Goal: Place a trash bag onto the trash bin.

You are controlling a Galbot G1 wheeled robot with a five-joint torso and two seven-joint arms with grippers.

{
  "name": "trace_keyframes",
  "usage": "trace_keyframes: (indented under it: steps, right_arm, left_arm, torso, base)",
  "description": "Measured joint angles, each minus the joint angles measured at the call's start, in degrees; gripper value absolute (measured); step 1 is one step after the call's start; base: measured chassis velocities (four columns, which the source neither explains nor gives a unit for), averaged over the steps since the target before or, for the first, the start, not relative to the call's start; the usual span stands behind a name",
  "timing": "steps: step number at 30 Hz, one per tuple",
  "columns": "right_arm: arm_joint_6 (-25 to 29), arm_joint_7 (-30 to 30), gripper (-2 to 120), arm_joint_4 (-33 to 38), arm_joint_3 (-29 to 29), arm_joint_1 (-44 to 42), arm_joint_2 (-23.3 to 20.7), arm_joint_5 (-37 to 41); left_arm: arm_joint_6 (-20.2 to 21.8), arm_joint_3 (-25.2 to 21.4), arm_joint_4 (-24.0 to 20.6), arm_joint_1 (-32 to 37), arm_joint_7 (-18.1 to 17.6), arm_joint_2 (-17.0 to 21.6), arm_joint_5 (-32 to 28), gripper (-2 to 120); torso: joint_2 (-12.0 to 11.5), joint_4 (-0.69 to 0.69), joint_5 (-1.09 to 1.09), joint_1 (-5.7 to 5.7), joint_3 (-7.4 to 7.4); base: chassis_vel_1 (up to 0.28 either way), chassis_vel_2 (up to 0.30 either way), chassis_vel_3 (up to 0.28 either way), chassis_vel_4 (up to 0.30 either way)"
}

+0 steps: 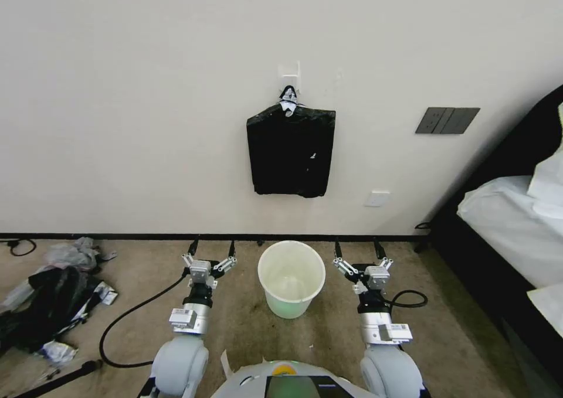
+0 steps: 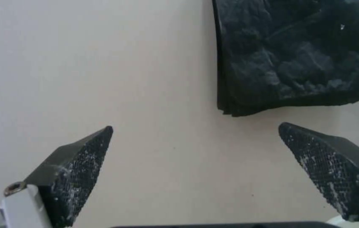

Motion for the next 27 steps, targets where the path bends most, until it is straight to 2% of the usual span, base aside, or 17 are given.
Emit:
trace_keyframes:
  steps: [4, 6, 7, 9, 10, 13, 14, 16, 17, 18, 21, 22, 25, 26, 27]
  right_arm:
    - [-0.26, -0.13, 100, -0.27, -0.02, 0.26, -0.14, 0.58]
    - [-0.40, -2.24, 100, -0.79, -0.13, 1.55, -0.96, 5.72]
    - [-0.40, -2.24, 100, -0.79, -0.13, 1.55, -0.96, 5.72]
    - [-3.37, -4.96, 100, -0.59, -1.03, 3.86, -2.27, 18.07]
    - [-3.37, -4.96, 100, -0.59, -1.03, 3.86, -2.27, 18.07]
    - [-9.59, -7.09, 100, 0.11, -1.95, 8.25, -4.39, 30.76]
    - [-9.59, -7.09, 100, 0.11, -1.95, 8.25, -4.39, 30.76]
    - [-12.90, -7.63, 100, 0.69, -2.39, 10.80, -5.87, 36.49]
    - [-15.62, -7.86, 100, 1.12, -2.77, 13.55, -7.61, 42.09]
    - [-15.62, -7.86, 100, 1.12, -2.77, 13.55, -7.61, 42.09]
    - [-20.26, -7.61, 100, 1.52, -3.08, 20.73, -11.32, 53.02]
    - [-20.26, -7.61, 100, 1.52, -3.08, 20.73, -11.32, 53.02]
    - [-24.59, -6.32, 100, 1.41, -3.02, 28.38, -13.61, 63.87]
    - [-24.59, -6.32, 100, 1.41, -3.02, 28.38, -13.61, 63.87]
    - [-26.59, -5.76, 100, 1.24, -2.88, 30.77, -14.04, 67.98]
  left_arm:
    - [0.00, 0.19, 0.14, -0.05, 0.08, -0.04, 0.00, 100]
    - [0.00, 0.42, 0.40, -0.10, 0.46, -0.04, 0.02, 100]
    - [0.00, 0.42, 0.40, -0.10, 0.46, -0.04, 0.02, 100]
    - [-0.01, 0.44, 0.51, 0.08, 0.89, 0.07, 0.06, 100]
    - [-0.01, 0.44, 0.51, 0.08, 0.89, 0.07, 0.06, 100]
    - [-0.13, 0.44, 0.53, 0.42, 1.19, 0.12, 0.19, 100]
    - [-0.13, 0.44, 0.53, 0.42, 1.19, 0.12, 0.19, 100]
    - [-0.15, 0.46, 0.33, 0.56, 1.26, 0.08, 0.32, 100]
    - [-0.15, 0.49, 0.13, 0.72, 1.30, -0.03, 0.45, 100]
    - [-0.15, 0.49, 0.13, 0.72, 1.30, -0.03, 0.45, 100]
    - [-0.16, 0.52, -0.07, 1.21, 1.35, -0.21, 1.03, 100]
    - [-0.16, 0.52, -0.07, 1.21, 1.35, -0.21, 1.03, 100]
    - [-0.32, 0.53, -0.13, 1.67, 1.36, -0.53, 1.62, 100]
    - [-0.32, 0.53, -0.13, 1.67, 1.36, -0.53, 1.62, 100]
    - [-0.40, 0.53, -0.14, 1.77, 1.36, -0.63, 1.74, 100]
  torso:
    - [0.00, 0.00, -0.01, 0.00, 0.00]
    - [0.00, -0.01, 0.00, 0.00, 0.00]
    - [0.00, -0.01, 0.00, 0.00, 0.00]
    - [0.00, 0.00, 0.00, 0.00, 0.00]
    - [0.00, 0.00, 0.00, 0.00, 0.00]
    - [0.00, 0.00, 0.00, 0.00, 0.00]
    - [0.00, 0.00, 0.00, 0.00, 0.00]
    - [0.00, 0.00, 0.00, 0.00, 0.00]
    - [0.00, 0.00, 0.00, 0.00, 0.00]
    - [0.00, 0.00, 0.00, 0.00, 0.00]
    - [0.00, 0.00, 0.00, 0.00, 0.00]
    - [0.00, 0.00, 0.00, 0.00, 0.00]
    - [0.00, 0.01, 0.00, 0.00, 0.00]
    - [0.00, 0.01, 0.00, 0.00, 0.00]
    - [0.00, -0.01, 0.00, 0.00, 0.00]
  base:
    - [0.000, 0.000, 0.000, 0.000]
    - [0.000, 0.000, 0.000, 0.000]
    - [0.000, 0.000, 0.000, 0.000]
    - [0.000, 0.000, 0.000, 0.000]
    - [0.000, 0.000, 0.000, 0.000]
    - [0.000, 0.000, 0.000, 0.000]
    - [0.000, 0.000, 0.000, 0.000]
    - [0.000, 0.000, 0.000, 0.000]
    - [0.000, 0.000, 0.000, 0.000]
    - [0.000, 0.000, 0.000, 0.000]
    - [0.000, 0.000, 0.000, 0.000]
    - [0.000, 0.000, 0.000, 0.000]
    - [0.000, 0.000, 0.000, 0.000]
    - [0.000, 0.000, 0.000, 0.000]
    - [0.000, 0.000, 0.000, 0.000]
